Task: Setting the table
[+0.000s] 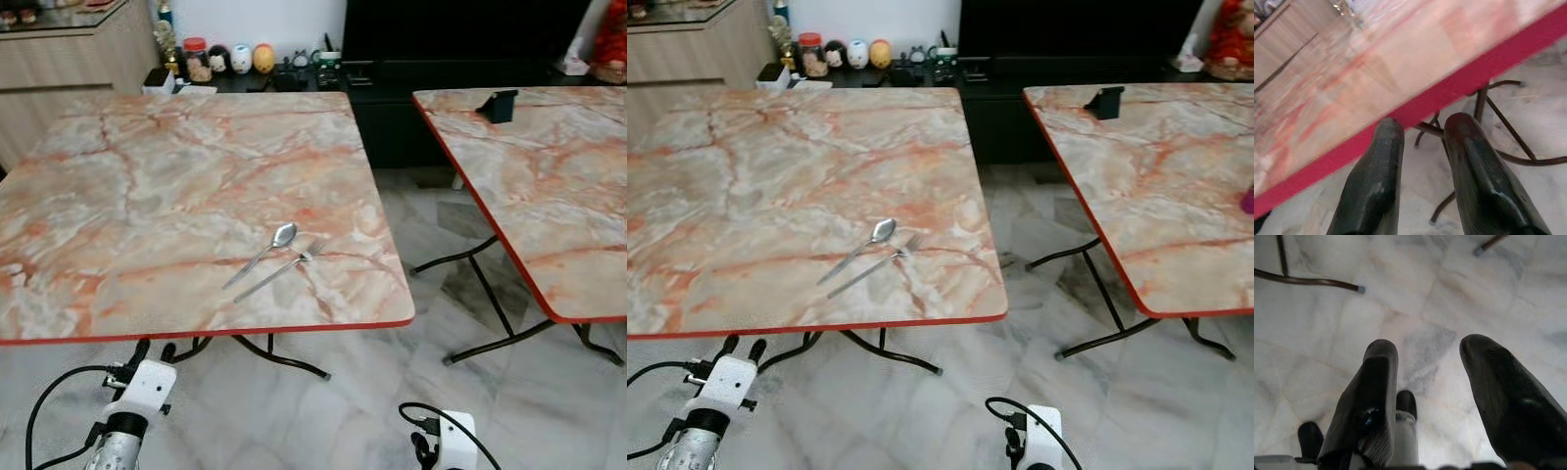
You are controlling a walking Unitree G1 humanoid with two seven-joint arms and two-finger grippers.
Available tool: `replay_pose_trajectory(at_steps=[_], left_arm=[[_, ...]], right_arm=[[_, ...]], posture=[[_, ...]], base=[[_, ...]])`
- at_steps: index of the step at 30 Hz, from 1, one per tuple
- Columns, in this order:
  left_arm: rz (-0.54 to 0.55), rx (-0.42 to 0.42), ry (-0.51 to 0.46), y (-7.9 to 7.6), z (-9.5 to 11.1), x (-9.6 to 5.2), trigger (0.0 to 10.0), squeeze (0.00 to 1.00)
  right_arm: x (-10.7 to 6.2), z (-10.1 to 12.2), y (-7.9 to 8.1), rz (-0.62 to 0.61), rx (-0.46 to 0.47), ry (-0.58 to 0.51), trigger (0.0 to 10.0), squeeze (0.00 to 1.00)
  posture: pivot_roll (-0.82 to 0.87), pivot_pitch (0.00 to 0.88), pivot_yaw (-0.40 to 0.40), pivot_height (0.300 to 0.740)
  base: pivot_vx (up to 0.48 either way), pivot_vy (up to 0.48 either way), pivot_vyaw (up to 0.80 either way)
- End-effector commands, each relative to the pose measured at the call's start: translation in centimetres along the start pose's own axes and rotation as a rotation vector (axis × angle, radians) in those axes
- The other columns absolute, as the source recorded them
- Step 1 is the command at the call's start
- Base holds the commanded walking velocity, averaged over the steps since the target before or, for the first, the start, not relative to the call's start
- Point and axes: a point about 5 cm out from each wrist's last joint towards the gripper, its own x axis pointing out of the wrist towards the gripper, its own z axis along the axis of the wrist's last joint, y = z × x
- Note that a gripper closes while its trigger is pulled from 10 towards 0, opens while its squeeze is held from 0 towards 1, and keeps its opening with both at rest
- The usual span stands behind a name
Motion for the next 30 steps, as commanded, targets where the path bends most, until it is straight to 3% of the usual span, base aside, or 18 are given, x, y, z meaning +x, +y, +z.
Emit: replay_pose_trajectory(at_steps=[1,5,13,19,20,21,22,23,24,26,30], left_arm=[[-0.017,0.005,0.032,-0.3,-0.7,-0.8,10.0,0.00],[0.020,0.061,0.011,-0.5,-0.4,-1.2,10.0,0.00],[0.058,0.076,0.012,-0.5,-0.4,-1.2,10.0,0.00],[0.154,0.066,-0.115,-0.3,0.8,-1.3,10.0,0.00],[0.180,-0.103,0.008,-0.3,0.3,-1.5,10.0,0.00],[0.224,-0.306,-0.023,1.9,2.6,-1.9,10.0,0.00],[0.248,-0.368,-0.076,3.0,4.6,-1.1,10.0,0.00],[0.266,-0.376,-0.118,3.7,5.9,-0.5,10.0,0.00],[0.273,-0.394,-0.176,4.3,8.1,0.9,10.0,0.00],[0.252,-0.419,-0.208,4.0,9.2,1.8,10.0,0.00],[0.248,-0.476,-0.220,3.3,9.6,2.0,10.0,0.00]], right_arm=[[0.0,0.0,-0.1,-0.010,0.013,0.001,10.0,0.00],[0.0,-0.1,0.5,0.000,0.008,0.009,10.0,0.00],[0.1,-0.2,1.4,0.002,0.012,0.019,10.0,0.00],[0.1,-0.1,2.1,0.003,0.013,0.016,10.0,0.00],[0.1,-0.1,2.1,0.004,0.012,0.015,10.0,0.00],[0.1,0.0,2.0,0.005,0.012,0.014,10.0,0.00],[0.1,0.0,1.8,0.003,0.013,0.013,10.0,0.00],[0.1,0.0,1.6,0.001,0.014,0.012,10.0,0.00],[0.1,0.1,1.0,-0.004,0.015,0.012,10.0,0.00],[0.1,0.0,0.0,-0.014,0.017,0.014,10.0,0.00],[-0.1,-0.2,-1.3,-0.028,0.023,0.015,10.0,0.00]], posture=[[0.02,0.000,-0.022,0.740],[0.04,0.000,-0.023,0.740],[0.05,0.000,-0.031,0.740],[0.06,0.000,-0.051,0.740],[0.06,0.000,-0.051,0.740],[0.06,0.000,-0.050,0.740],[0.06,0.000,-0.052,0.740],[0.06,0.000,-0.052,0.740],[0.07,0.000,-0.051,0.740],[0.06,0.000,-0.047,0.740],[0.05,0.000,-0.044,0.740]], base=[[0.000,0.000,0.00],[0.000,0.000,0.00],[0.000,0.000,0.00],[0.000,0.000,0.00],[0.000,0.000,0.00],[0.000,0.000,0.00],[0.000,0.000,0.00],[0.000,0.000,0.00],[0.000,0.000,0.00],[0.000,0.000,0.00],[0.000,0.000,0.00]])
